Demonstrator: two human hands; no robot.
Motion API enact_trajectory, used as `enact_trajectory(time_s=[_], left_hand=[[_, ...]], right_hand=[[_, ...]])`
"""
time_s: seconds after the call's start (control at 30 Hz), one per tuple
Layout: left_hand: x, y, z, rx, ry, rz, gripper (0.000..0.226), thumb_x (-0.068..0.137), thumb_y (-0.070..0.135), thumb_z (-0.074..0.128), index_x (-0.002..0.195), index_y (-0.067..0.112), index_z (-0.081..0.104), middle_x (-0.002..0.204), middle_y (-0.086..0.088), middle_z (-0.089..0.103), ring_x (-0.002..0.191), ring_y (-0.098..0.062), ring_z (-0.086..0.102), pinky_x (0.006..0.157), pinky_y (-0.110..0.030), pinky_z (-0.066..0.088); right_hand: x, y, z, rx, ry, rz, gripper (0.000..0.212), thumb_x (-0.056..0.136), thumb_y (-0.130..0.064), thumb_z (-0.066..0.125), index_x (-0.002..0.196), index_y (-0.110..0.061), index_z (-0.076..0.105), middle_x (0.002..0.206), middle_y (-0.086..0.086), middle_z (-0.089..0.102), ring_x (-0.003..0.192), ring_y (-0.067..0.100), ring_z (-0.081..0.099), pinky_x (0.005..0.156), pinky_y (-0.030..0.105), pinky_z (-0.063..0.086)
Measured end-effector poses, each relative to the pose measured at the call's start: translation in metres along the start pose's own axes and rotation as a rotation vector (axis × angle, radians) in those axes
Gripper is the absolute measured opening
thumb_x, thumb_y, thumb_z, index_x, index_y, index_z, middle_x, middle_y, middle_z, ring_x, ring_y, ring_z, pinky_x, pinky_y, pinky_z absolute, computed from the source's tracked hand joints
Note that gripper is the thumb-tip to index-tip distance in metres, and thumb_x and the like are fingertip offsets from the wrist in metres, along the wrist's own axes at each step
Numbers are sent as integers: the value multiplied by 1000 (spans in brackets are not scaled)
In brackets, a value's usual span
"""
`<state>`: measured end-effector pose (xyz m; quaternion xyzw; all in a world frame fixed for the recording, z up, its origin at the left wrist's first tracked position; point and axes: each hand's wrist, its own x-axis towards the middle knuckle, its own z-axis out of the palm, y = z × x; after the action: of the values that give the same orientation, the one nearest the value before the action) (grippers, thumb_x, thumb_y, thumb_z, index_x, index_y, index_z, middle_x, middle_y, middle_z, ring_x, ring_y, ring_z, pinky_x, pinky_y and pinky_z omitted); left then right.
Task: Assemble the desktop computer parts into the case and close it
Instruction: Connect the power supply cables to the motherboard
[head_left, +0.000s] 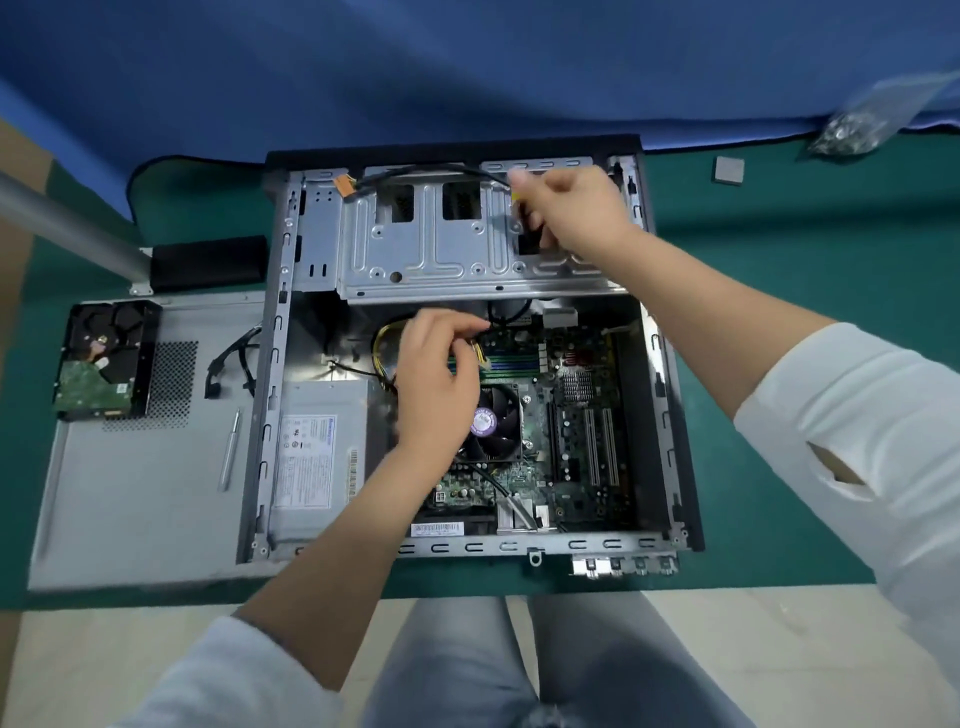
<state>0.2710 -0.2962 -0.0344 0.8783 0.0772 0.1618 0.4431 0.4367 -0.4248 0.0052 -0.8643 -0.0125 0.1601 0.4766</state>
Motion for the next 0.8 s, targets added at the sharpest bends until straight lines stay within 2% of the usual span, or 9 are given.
enact_trajectory(time_s=[0.1,0.17,0.27,0.33,0.43,0.5,0.57,0.67,0.8], left_hand=[[-7,-7,16,-1,-244,-149,29,92,0,49,115,14,60,107,6,47,86,-3,52,88,-19,44],[0,-8,29,17,-355,-270,37,93,4,51,130,10,48,112,4,38,80,-3,51,90,-24,46],[13,-5,44,39,-344,-323,27,95,10,52,121,3,46,103,1,36,74,-4,48,82,-23,44],[17,-2,52,77,-361,-315,17,98,18,49,108,5,51,96,0,40,74,-11,47,71,-18,34],[14,4,56,24,-434,-262,29,101,27,42,114,8,59,94,2,46,85,-15,48,70,-21,29],[13,6,53,18,-429,-227,30,102,32,37,103,13,60,93,3,49,88,-16,51,71,-27,32],[18,2,48,195,-457,-206,32,102,35,34,92,17,59,96,2,53,91,-20,54,69,-31,36],[18,-2,43,538,-674,-86,30,102,29,35,108,22,64,110,-1,54,99,-24,57,68,-31,37],[6,1,37,413,-621,-31,31,103,31,34,114,17,60,110,-1,53,101,-26,55,72,-34,41]], right_hand=[[3,-1,-7,89,-3,89,39,97,-41,51,71,-12,61,61,7,60,37,14,48,35,20,33],[4,2,-8,42,-2,108,35,98,-33,52,73,-9,60,59,7,60,31,12,46,33,18,31],[5,4,-7,-30,7,91,16,94,-17,55,79,-15,59,66,3,65,31,7,46,33,17,33],[6,2,-5,-146,-4,60,16,91,-13,55,76,-17,60,71,0,67,33,2,48,38,16,39],[3,4,-3,-241,14,-1,14,89,-15,55,85,-8,67,81,3,69,47,3,53,57,20,48],[-4,6,-4,-279,43,-43,12,88,-15,58,89,-9,68,79,-3,64,59,3,51,65,20,44],[-12,6,-4,-344,51,-95,8,88,-13,60,89,-12,68,79,-7,58,68,6,50,67,18,39],[-29,8,-6,-348,84,-161,11,88,-8,57,91,-13,67,94,-2,51,80,10,46,72,16,35],[-74,26,-18,-410,161,-324,15,88,-6,53,94,-10,66,96,5,52,92,21,49,79,25,37]])
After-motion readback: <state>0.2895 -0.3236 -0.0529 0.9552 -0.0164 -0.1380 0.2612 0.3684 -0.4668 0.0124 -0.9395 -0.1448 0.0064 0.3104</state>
